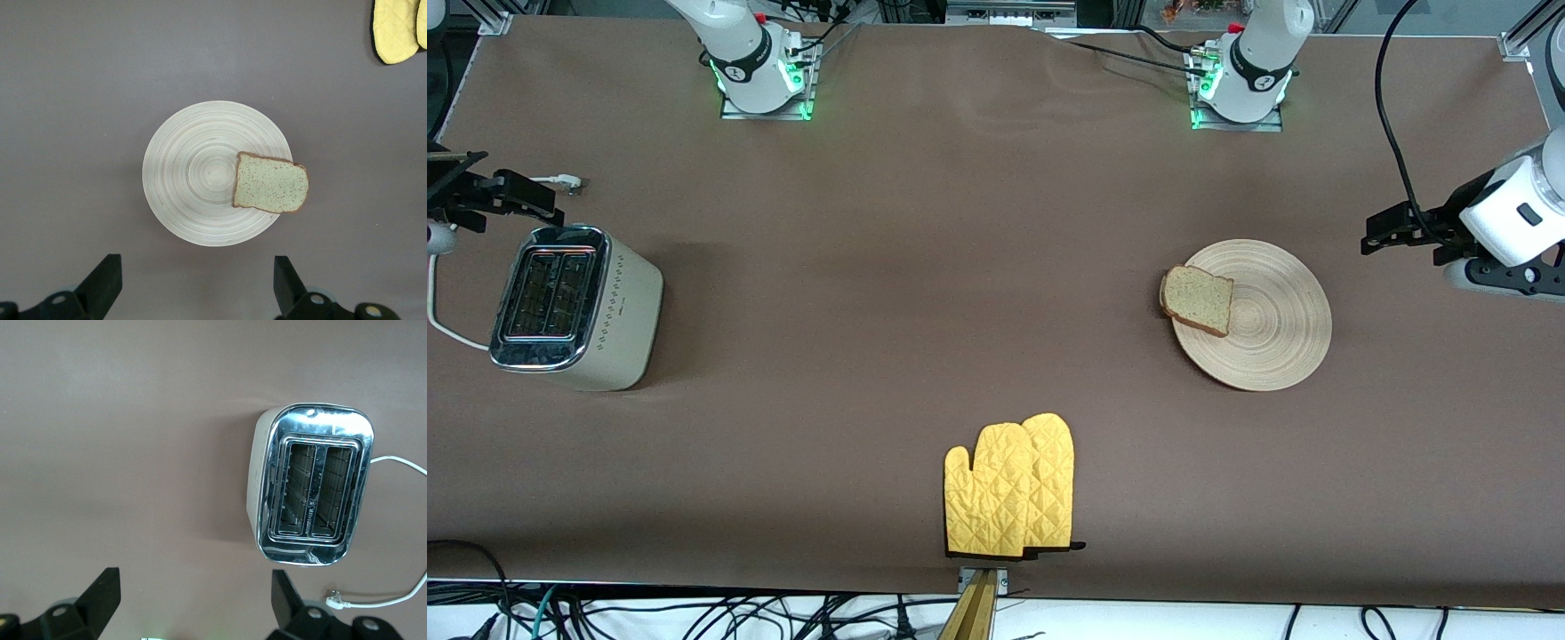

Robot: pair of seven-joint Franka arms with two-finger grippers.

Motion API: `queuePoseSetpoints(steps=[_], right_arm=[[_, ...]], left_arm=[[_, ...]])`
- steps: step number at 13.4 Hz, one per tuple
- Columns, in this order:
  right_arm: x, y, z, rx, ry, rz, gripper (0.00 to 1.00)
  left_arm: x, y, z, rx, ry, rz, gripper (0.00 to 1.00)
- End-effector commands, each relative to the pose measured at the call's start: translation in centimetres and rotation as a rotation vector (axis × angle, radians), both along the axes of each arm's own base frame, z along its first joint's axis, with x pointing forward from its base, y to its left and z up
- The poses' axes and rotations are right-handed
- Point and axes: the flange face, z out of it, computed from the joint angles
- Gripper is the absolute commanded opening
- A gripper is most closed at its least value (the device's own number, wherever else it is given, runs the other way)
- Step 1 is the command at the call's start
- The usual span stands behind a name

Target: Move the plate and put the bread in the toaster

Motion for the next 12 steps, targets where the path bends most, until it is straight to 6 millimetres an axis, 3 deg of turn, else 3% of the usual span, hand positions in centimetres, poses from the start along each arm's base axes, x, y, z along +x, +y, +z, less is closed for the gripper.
queuePoseSetpoints(steps=[1, 3, 12], right_arm=[[0.0, -0.1, 0.3, -0.003, -0.006, -0.015, 1.0], [0.0, -0.2, 0.3, -0.005, -0.005, -0.003, 1.0], [0.0, -0.2, 0.3, -0.005, -0.007, 0.0, 1.0]], left_arm=[[0.4, 0.1, 0.6, 0.029, -0.012, 0.009, 1.0], [0.9, 0.1, -0.6, 0.024, 0.008, 0.011, 1.0], [0.8, 0.3, -0.4, 0.009, 0.005, 0.017, 1.0]])
